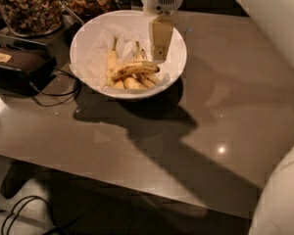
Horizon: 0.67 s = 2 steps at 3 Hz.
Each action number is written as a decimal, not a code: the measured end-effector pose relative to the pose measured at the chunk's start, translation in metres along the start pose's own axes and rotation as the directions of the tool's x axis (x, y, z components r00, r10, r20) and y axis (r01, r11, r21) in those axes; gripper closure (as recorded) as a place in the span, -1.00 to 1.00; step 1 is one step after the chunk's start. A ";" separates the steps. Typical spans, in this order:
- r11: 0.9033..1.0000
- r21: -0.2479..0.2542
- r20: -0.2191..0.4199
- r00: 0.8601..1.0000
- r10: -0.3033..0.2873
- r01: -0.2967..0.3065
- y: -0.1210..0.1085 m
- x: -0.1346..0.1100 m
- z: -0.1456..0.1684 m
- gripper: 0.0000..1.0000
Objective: Pick banana from white bowl
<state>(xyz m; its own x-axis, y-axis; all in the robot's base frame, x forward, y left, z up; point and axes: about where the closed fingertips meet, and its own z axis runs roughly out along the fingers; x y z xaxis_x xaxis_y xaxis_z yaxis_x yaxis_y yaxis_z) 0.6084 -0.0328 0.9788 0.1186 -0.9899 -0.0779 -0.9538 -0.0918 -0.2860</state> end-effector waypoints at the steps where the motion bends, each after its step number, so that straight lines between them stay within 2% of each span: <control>1: 1.000 -0.010 0.026 0.999 -0.028 0.028 -0.011 -0.013 0.010 -0.32; 2: 0.999 -0.019 0.039 0.998 -0.049 0.050 -0.020 -0.023 0.019 -0.32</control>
Offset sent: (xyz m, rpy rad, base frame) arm 0.0167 0.0266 -0.0167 -0.0124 0.0873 0.0833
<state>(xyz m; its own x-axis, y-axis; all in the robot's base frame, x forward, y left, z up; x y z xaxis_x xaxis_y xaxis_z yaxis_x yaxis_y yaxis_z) 0.6295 -0.0065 0.9683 0.1762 -0.9792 -0.1009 -0.9518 -0.1433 -0.2713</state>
